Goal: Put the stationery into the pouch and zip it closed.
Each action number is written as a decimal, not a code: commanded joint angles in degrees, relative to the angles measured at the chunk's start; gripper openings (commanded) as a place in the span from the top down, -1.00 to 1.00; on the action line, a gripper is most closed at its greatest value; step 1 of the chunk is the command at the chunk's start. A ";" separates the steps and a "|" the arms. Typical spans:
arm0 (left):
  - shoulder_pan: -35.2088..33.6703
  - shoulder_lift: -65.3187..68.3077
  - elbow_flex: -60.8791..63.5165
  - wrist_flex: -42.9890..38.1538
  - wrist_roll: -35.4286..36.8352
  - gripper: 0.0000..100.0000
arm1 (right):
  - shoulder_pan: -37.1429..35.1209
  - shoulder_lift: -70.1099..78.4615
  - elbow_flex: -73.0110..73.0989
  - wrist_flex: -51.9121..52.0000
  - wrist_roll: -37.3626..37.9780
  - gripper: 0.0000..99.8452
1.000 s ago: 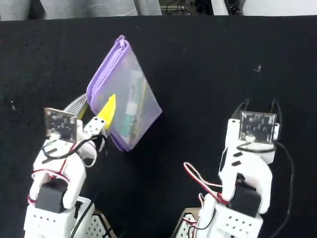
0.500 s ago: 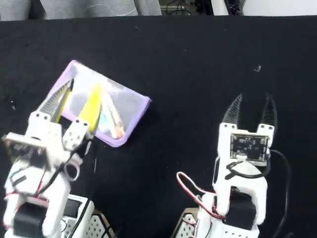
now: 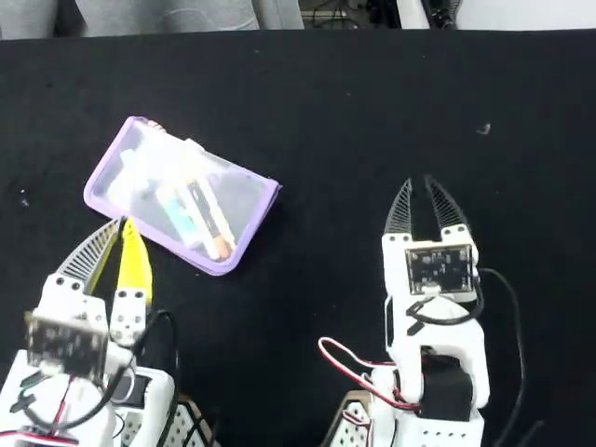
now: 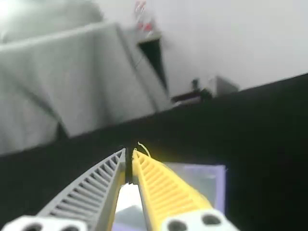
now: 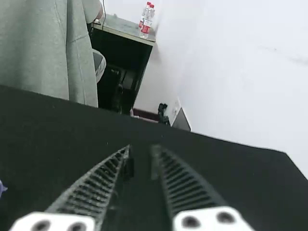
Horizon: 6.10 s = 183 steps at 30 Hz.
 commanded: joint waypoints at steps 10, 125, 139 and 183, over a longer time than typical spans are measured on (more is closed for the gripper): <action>-13.23 -0.62 21.32 -1.05 6.42 0.94 | -0.88 -5.05 9.98 -1.05 -0.44 0.98; -23.69 -0.53 51.12 -0.09 6.42 0.94 | -5.98 -5.05 18.15 35.43 0.18 0.98; -23.69 -0.53 51.12 -0.09 6.42 0.94 | -5.98 -5.05 18.15 35.43 0.18 0.98; -23.69 -0.53 51.12 -0.09 6.42 0.94 | -5.98 -5.05 18.15 35.43 0.18 0.98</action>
